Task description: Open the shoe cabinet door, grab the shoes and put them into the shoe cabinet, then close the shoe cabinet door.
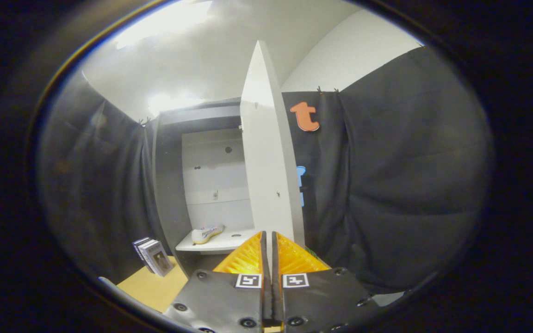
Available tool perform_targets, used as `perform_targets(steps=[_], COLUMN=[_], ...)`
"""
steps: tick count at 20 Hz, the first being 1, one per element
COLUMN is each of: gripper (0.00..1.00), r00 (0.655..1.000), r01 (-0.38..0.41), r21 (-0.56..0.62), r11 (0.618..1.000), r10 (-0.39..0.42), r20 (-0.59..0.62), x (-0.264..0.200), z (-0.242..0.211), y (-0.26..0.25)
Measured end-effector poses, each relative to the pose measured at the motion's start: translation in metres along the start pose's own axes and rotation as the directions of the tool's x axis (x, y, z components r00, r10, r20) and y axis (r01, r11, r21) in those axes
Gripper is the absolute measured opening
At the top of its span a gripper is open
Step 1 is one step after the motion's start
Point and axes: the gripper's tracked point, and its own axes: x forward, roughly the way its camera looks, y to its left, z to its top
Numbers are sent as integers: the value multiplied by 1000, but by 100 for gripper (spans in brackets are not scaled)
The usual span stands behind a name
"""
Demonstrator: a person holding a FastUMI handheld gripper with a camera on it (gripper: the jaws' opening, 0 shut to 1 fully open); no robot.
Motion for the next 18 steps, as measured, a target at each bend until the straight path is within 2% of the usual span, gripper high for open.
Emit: perform_targets(steps=[6, 11, 14, 18], gripper=[2, 6, 8, 15], r00=[995, 969, 947, 928], r01=[-75, -143, -166, -175], r21=[-10, 29, 48, 53], r11=[997, 989, 985, 983], r10=[75, 146, 173, 183], r20=[-70, -201, -269, -325], x=[-2, 2, 3, 9], z=[-45, -120, -167, -226], y=[37, 66, 80, 97])
